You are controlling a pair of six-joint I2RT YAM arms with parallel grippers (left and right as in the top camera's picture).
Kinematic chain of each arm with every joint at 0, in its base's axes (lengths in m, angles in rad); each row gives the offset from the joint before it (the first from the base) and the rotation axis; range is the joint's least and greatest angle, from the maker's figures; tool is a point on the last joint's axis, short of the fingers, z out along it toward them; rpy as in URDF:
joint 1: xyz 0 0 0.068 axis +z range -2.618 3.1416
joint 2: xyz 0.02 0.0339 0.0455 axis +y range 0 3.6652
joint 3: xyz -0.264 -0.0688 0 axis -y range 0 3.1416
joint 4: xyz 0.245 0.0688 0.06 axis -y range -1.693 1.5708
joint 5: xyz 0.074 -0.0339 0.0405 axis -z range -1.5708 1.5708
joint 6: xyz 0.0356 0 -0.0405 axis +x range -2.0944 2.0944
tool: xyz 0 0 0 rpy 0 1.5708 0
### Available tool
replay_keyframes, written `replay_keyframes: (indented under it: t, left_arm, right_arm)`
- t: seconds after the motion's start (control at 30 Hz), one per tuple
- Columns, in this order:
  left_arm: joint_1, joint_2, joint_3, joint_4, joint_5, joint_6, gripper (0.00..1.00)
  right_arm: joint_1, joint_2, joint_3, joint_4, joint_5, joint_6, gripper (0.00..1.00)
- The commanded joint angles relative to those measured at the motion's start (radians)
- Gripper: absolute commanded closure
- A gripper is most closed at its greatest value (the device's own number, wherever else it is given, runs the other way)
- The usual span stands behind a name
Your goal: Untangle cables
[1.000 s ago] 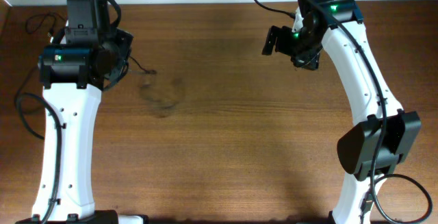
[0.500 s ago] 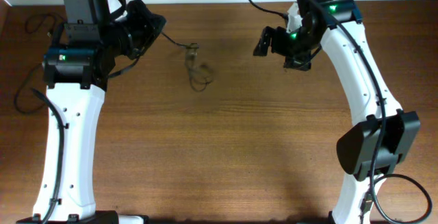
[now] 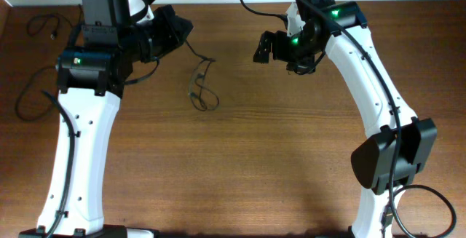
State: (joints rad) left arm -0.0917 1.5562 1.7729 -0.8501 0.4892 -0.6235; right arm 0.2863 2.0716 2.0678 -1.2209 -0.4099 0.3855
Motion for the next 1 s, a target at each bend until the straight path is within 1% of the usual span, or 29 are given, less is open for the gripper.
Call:
replay_keyframes:
  t: [0.0,0.07,0.17,0.33,0.47,0.57,0.67,0.73,0.8,0.97]
  left_arm:
    - [0.0,-0.001,0.005,-0.027,-0.07,0.025,1.0]
    - [0.001,-0.001,0.005,-0.057,-0.151,0.063,1.0]
    - [0.003,-0.001,0.005,-0.07,-0.204,0.08,1.0]
    - [0.08,-0.001,0.005,-0.122,-0.23,0.08,1.0]
    - [0.188,-0.001,0.005,-0.241,-0.336,0.078,1.0]
    - [0.254,-0.001,0.005,-0.309,-0.341,0.033,1.0]
    - [0.304,-0.001,0.005,-0.422,-0.372,0.033,1.0]
    - [0.309,-0.001,0.004,-0.457,-0.395,0.034,1.0]
    - [0.309,-0.001,-0.002,-0.494,-0.452,0.033,1.0]
    - [0.309,-0.001,-0.006,-0.536,-0.452,0.006,1.0]
  right_arm:
    - [0.003,0.012,-0.002,0.007,0.002,-0.011,0.02]
    - [0.002,0.012,-0.002,0.007,0.003,-0.012,0.02]
    - [0.002,0.012,-0.002,0.007,0.003,-0.012,0.01]
    - [0.003,0.012,-0.002,0.006,0.056,-0.012,0.02]
    - [0.003,0.012,-0.002,0.011,0.056,-0.012,0.02]
    - [0.003,0.013,-0.002,0.022,0.056,-0.012,0.02]
    - [0.003,0.013,-0.002,0.037,0.056,-0.012,0.02]
    - [0.003,0.013,-0.002,0.041,0.056,-0.012,0.02]
    - [0.003,0.013,-0.003,0.026,0.128,-0.012,0.02]
    - [0.002,0.013,-0.004,-0.047,0.251,-0.012,0.02]
